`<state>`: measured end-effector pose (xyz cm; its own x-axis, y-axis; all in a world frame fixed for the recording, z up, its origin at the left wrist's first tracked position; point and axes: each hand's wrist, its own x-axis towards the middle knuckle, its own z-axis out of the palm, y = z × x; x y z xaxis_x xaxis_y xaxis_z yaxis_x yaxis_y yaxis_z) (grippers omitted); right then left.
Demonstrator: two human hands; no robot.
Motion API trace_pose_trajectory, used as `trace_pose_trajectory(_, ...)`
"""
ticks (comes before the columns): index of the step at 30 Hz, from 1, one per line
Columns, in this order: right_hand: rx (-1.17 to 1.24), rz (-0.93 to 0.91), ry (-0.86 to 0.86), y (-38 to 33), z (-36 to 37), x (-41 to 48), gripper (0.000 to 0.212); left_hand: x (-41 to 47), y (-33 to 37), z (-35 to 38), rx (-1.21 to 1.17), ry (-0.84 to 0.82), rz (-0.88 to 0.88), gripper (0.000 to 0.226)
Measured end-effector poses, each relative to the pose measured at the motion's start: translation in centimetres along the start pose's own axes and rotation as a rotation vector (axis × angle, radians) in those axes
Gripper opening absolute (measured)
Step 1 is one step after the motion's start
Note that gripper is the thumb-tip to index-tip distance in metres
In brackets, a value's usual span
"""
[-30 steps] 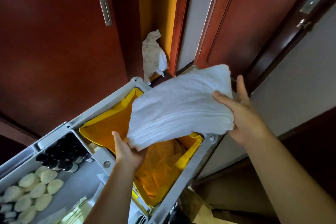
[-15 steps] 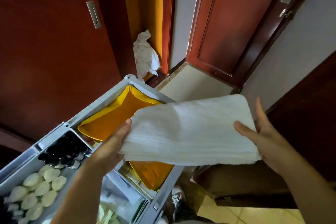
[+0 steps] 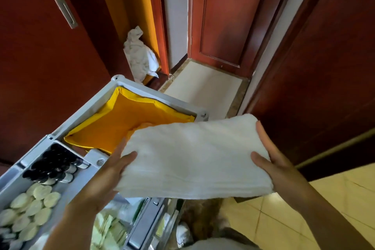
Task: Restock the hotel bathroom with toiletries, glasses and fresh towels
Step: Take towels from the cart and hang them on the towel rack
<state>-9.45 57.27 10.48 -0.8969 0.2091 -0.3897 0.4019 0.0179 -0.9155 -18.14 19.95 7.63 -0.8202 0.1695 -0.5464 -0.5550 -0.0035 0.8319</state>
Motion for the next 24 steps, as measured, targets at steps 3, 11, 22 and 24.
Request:
trace_pose_trajectory(3, 0.068, 0.005, 0.027, 1.1, -1.0, -1.4, 0.061, -1.7, -0.5, 0.8, -0.011, 0.026, 0.08, 0.089)
trace_pose_trajectory(11, 0.226, 0.018, 0.111, 4.3, -7.6, -5.2, 0.052, -4.3, -1.7, 8.2, 0.126, 0.012, 0.351, 0.076)
trace_pose_trajectory(22, 0.359, 0.06, 0.178, 11.9, -23.5, -15.5, 0.055, -10.0, -8.9, 25.3, 0.35, -0.024, 0.377, 0.053)
trace_pose_trajectory(24, 0.419, 0.087, 0.241, 13.8, -25.9, -17.3, 0.054, -11.0, -9.9, 28.1, 0.388, -0.087, 0.332, 0.051)
